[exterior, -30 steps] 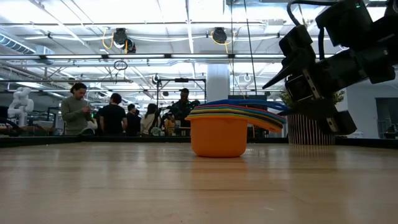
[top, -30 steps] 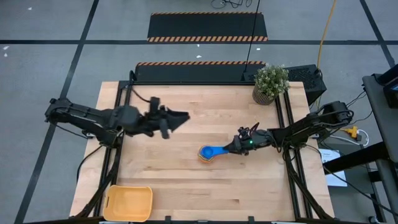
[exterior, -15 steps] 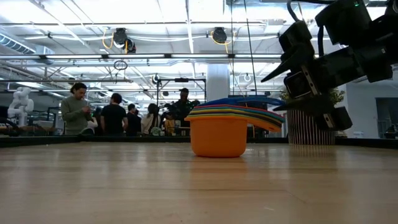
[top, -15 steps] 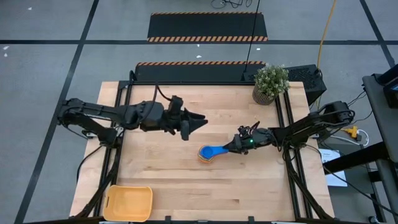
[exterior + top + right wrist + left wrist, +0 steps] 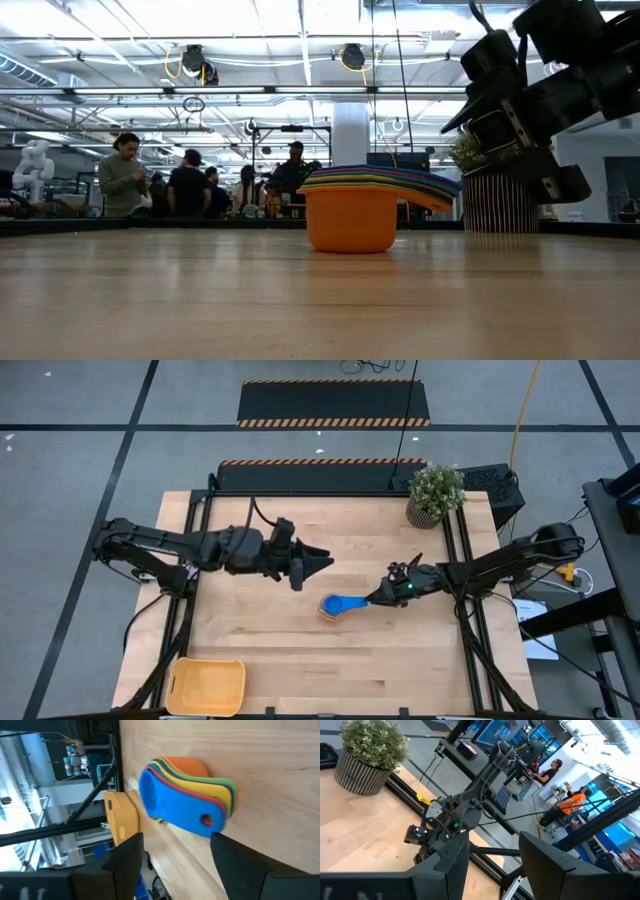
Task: Nest measuring cups in basket
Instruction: Put the stacked measuring cups into the yellow bin
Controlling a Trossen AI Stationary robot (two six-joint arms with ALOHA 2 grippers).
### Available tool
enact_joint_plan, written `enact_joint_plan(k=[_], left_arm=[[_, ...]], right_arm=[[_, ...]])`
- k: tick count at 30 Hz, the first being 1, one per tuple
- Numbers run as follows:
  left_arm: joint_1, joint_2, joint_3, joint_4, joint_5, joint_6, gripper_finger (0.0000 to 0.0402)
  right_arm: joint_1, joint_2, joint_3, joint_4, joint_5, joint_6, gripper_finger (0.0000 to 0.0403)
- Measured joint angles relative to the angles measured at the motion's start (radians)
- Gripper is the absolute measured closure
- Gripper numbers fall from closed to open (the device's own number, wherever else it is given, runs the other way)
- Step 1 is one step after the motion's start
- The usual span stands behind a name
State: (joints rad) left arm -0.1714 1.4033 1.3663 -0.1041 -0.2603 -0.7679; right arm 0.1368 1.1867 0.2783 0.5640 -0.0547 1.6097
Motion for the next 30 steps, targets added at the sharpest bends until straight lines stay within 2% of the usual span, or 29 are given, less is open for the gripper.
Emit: enact_joint_plan(k=[11,16,24,30], left_arm=[[-0.008,0.038,0.001,0.007,-0.008,-0.019,0.0227],[-0.02,0.113,0.077,-0.02,0.023,0.012,0.0248],[-0.02,0.29,0.291,-0.325,0.119,0.153,0.0303],[-0.02,0.353,0.298,-0.48,0.122,0.202,0.0323]], right_arm=[[0.0,-0.146,0.0,-0.244,-0.002,-0.033,0.0179],[0.0,-0.159,0.001,-0.283,-0.026,-0.033,0.0179],[0.0,-0.15,0.001,-0.282,-0.03,-0.075,0.0179],[0.0,-0.143,0.0,-0.279,-0.025,-0.165,0.0179]])
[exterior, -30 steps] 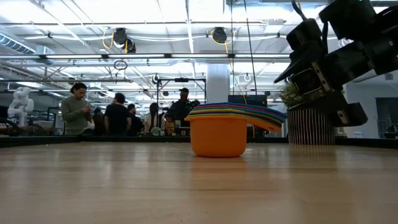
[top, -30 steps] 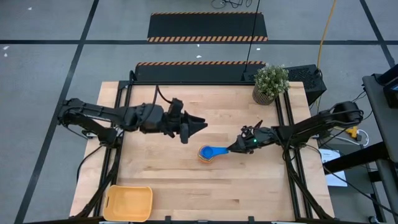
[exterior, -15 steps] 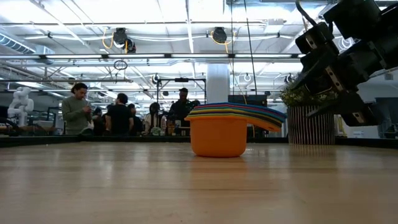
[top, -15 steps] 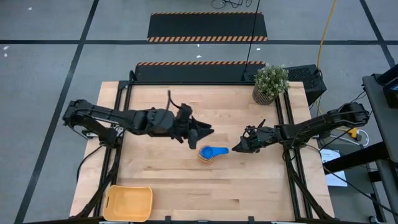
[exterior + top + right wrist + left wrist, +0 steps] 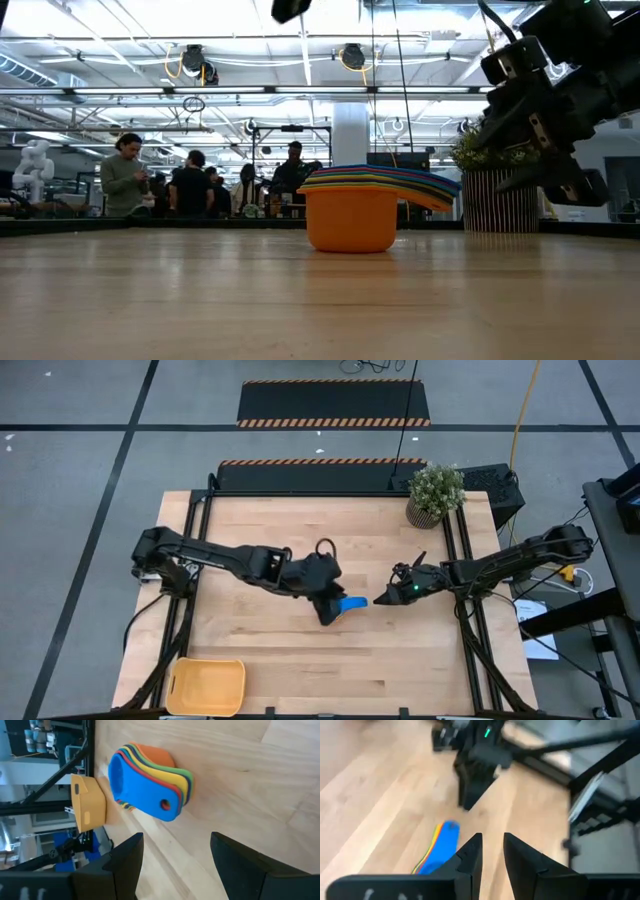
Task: Nest measuring cups in basket
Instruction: Put the stacked measuring cups into the yellow bin
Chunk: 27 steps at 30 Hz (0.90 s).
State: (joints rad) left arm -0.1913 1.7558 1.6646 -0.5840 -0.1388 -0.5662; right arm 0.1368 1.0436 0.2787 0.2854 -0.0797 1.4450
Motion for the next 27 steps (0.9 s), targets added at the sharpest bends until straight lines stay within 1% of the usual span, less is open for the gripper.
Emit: enact_joint_plan(k=[4,10,15,17,20,23,25,27], left_arm=[[0.0,0.029,-0.001,-0.066,0.002,0.028,0.0333],[0.001,0.087,-0.018,-0.077,0.009,0.112,0.0345],[0.007,0.102,-0.065,-0.043,0.038,0.097,0.0346],[0.007,0.106,-0.074,-0.075,0.04,0.094,0.0346],[0.008,0.105,-0.102,-0.053,0.041,0.097,0.0346],[0.013,0.105,-0.149,-0.041,0.048,0.093,0.0346],[0.019,0.106,-0.18,-0.034,0.083,0.084,0.0346],[0.023,0.106,-0.21,0.01,0.132,0.062,0.0346]], right_arm=[[0.0,0.016,0.0,0.022,0.001,-0.003,0.0179],[0.0,0.082,-0.001,0.092,0.0,0.003,0.0175],[0.0,0.173,0.0,0.222,0.001,0.034,0.014],[0.0,0.206,0.001,0.255,0.005,0.034,0.0123],[0.0,0.255,0.0,0.319,0.024,0.035,0.0104],[0.0,0.294,0.0,0.372,0.027,0.031,0.0097],[0.0,0.324,0.001,0.419,0.029,0.022,0.0097],[0.0,0.351,0.0,0.449,0.03,0.011,0.0098]])
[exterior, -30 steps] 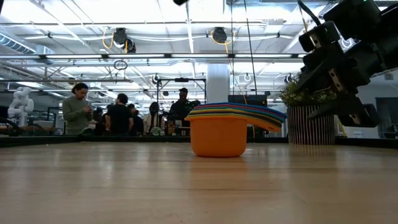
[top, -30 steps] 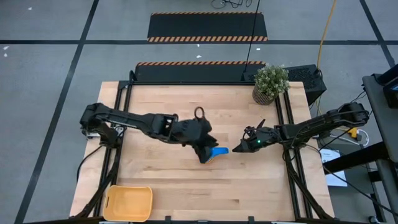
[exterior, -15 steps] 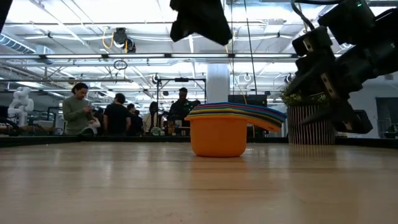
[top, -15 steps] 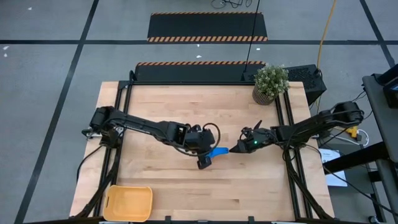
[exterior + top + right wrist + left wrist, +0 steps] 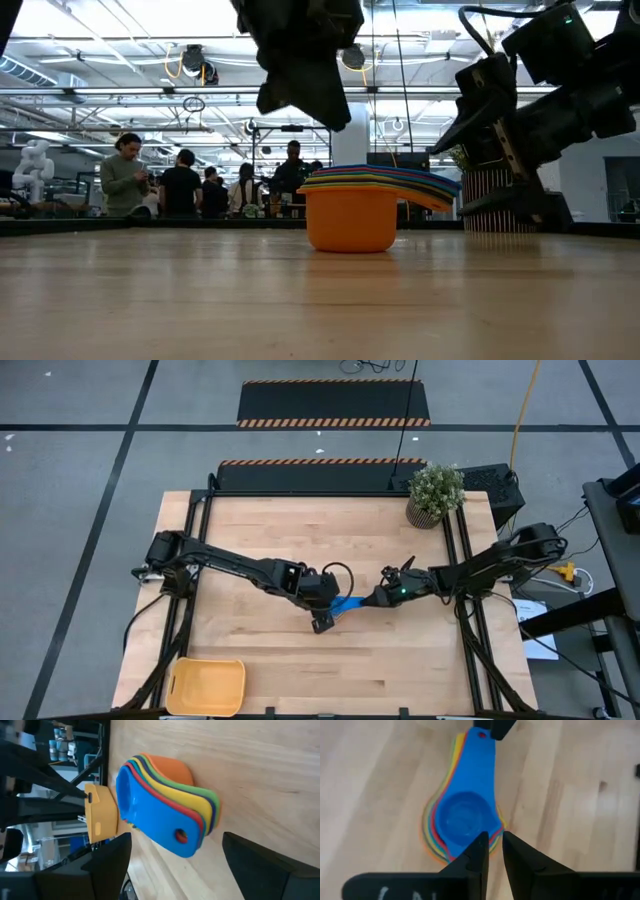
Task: Nest measuring cups in basket
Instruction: Put the stacked measuring cups into the yellow bin
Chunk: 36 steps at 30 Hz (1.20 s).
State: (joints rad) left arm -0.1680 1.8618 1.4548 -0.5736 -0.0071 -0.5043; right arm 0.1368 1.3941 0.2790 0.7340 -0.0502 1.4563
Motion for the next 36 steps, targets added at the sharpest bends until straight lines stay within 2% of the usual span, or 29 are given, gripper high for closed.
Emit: enact_joint_plan(k=[3,12,20,24,31,36], left_arm=[[-0.001,0.0,-0.019,0.029,0.034,-0.032,0.0346],[-0.014,-0.001,-0.017,0.127,0.033,-0.051,0.0346],[-0.002,-0.001,-0.017,0.079,0.004,-0.046,0.0346],[0.0,-0.001,-0.035,0.072,-0.022,-0.054,0.0346],[0.002,-0.001,-0.098,0.071,-0.016,-0.107,0.0346],[-0.004,-0.001,-0.119,0.072,-0.01,-0.134,0.0346]], right_arm=[[0.0,0.041,0.0,0.033,0.001,-0.007,0.0098],[0.0,0.146,0.0,0.196,0.021,-0.022,0.0099],[-0.001,0.157,0.0,0.252,0.023,-0.08,0.01],[-0.001,0.157,0.0,0.299,0.014,-0.092,0.0112],[-0.001,0.157,0.0,0.295,-0.003,-0.091,0.0136],[-0.001,0.157,0.0,0.304,-0.003,-0.082,0.0136]])
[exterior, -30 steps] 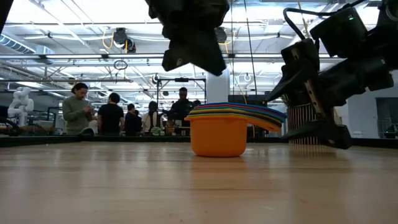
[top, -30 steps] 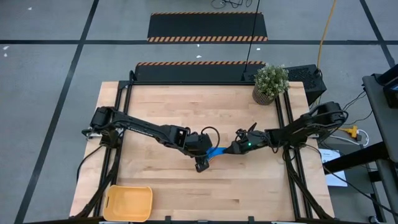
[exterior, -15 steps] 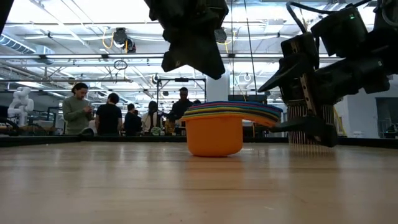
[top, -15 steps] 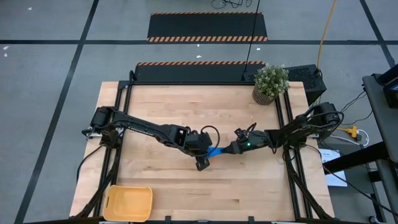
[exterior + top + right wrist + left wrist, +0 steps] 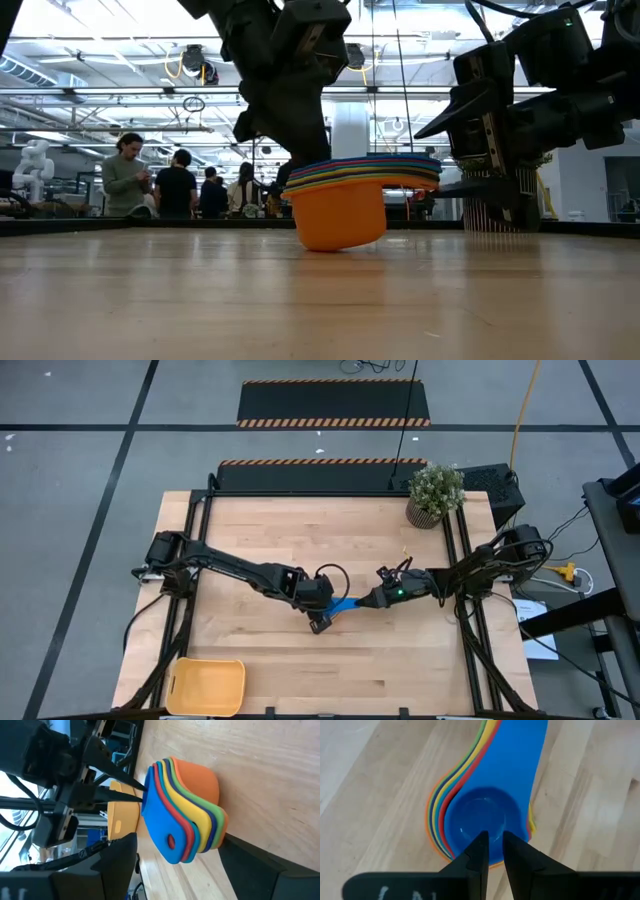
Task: Nest measuring cups in basket
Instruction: Put the stacked measuring cups into the yellow bin
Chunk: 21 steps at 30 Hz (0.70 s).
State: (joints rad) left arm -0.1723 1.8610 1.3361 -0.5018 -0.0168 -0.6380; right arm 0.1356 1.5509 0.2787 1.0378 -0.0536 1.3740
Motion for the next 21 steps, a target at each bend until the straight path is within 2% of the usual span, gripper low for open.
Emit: enact_joint_plan(k=[8,21], left_arm=[[-0.004,0.0,0.0,0.006,0.001,0.0,0.0346],[-0.002,0.0,-0.013,0.008,-0.033,-0.005,0.0346]], right_arm=[[0.0,0.0,0.0,0.006,0.0,0.008,0.0136],[0.0,0.0,0.0,0.006,-0.034,-0.072,0.0136]])
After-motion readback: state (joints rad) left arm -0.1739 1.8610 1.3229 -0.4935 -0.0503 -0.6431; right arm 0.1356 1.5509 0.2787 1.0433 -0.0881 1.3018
